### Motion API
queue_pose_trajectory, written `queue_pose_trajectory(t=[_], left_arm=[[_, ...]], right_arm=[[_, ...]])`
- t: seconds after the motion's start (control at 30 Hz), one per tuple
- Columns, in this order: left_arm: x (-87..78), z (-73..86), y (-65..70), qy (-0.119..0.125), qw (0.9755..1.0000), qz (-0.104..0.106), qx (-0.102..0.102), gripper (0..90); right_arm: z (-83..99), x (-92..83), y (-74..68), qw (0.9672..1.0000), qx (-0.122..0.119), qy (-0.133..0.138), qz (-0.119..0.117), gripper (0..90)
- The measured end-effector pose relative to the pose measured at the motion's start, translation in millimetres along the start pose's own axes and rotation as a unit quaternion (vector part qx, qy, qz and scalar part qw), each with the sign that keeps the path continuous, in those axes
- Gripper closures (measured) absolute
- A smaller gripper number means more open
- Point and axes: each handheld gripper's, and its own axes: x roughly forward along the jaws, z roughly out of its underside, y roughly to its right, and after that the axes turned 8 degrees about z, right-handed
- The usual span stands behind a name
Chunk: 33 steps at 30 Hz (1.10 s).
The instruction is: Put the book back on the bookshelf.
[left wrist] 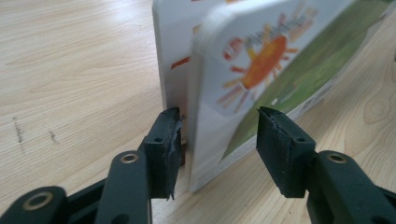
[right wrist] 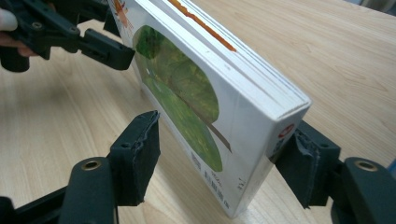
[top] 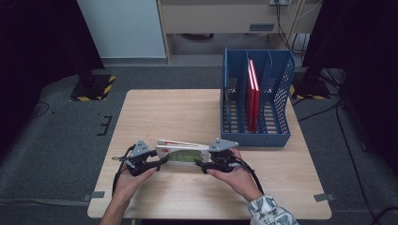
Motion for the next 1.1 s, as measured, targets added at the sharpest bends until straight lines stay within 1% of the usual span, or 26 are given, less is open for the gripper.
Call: queue_pose_trajectory(t=[0.07, 0.1, 0.17, 0.23, 0.27, 0.3, 0.33, 0.4, 0.47, 0.5, 0.53, 0.57, 0.63, 0.7, 0.83, 0.93, 1.0, 1.1], left_arm=[[-0.2, 1.1, -0.3, -0.002, 1.0000, -0.003, -0.001, 47.0], [-0.7, 1.0, -0.8, -0.001, 1.0000, -0.004, -0.002, 47.0], [-1.5, 0.9, -1.5, 0.002, 1.0000, -0.003, -0.004, 47.0], [-4.6, 0.1, -2.8, 0.007, 0.9999, -0.008, -0.006, 46.4], [-4.6, 0.1, -2.8, 0.007, 0.9999, -0.008, -0.006, 46.0], [-6.6, -0.2, -3.5, 0.011, 0.9999, -0.010, -0.007, 45.4], [-6.6, -0.2, -3.5, 0.011, 0.9999, -0.010, -0.007, 45.0], [-8.0, 0.1, -4.7, 0.013, 0.9998, -0.011, -0.009, 44.9], [-9.4, 0.5, -6.5, 0.014, 0.9998, -0.014, -0.008, 44.7], [-11.6, 1.1, -9.4, 0.014, 0.9997, -0.019, -0.010, 44.2], [-11.6, 1.1, -9.4, 0.014, 0.9997, -0.019, -0.010, 44.0], [-14.0, 2.1, -13.7, 0.017, 0.9995, -0.021, -0.014, 44.0], [-15.1, 2.5, -15.5, 0.017, 0.9995, -0.023, -0.016, 43.7], [-17.4, 2.7, -17.5, 0.017, 0.9994, -0.027, -0.015, 42.9], [-19.4, 3.6, -20.5, 0.015, 0.9993, -0.029, -0.017, 41.9], [-18.6, 4.0, -20.3, 0.012, 0.9994, -0.029, -0.018, 41.8], [-18.1, 4.3, -20.0, 0.009, 0.9994, -0.029, -0.018, 41.1], [-16.7, 5.4, -18.4, -0.004, 0.9994, -0.033, -0.014, 38.9]], right_arm=[[2.2, 1.3, -1.9, 0.9999, -0.009, -0.005, -0.001, 31.1], [3.9, 2.6, -2.3, 0.9999, -0.014, -0.008, -0.001, 31.1], [7.4, 4.0, -2.6, 0.9998, -0.017, -0.012, 0.000, 31.5], [9.1, 3.3, -2.3, 0.9998, -0.017, -0.010, 0.001, 35.4], [9.1, 3.3, -2.3, 0.9998, -0.017, -0.010, 0.001, 35.4], [9.6, 2.0, -2.0, 0.9999, -0.012, -0.008, 0.005, 38.2], [9.6, 2.0, -2.0, 0.9999, -0.012, -0.008, 0.005, 38.2], [10.4, 1.1, -2.4, 0.9999, -0.007, -0.005, 0.007, 41.9], [10.4, 0.8, -3.2, 1.0000, -0.004, -0.005, 0.006, 42.2], [8.9, 1.0, -5.1, 1.0000, 0.003, -0.003, -0.001, 43.4], [8.2, 1.5, -5.9, 1.0000, 0.003, -0.004, -0.003, 43.8], [7.4, 2.3, -7.0, 1.0000, 0.003, -0.004, -0.005, 44.1], [6.7, 2.9, -8.6, 1.0000, 0.003, -0.006, -0.006, 44.4], [5.9, 4.5, -13.1, 0.9999, -0.003, -0.005, -0.008, 45.1], [5.5, 6.4, -15.1, 0.9999, -0.005, -0.008, -0.003, 44.9], [5.3, 6.8, -15.5, 0.9999, -0.014, -0.008, -0.001, 44.3], [5.3, 6.8, -15.6, 0.9999, -0.014, -0.009, -0.002, 43.9], [5.0, 7.0, -16.1, 0.9998, -0.017, -0.010, -0.005, 42.1]])
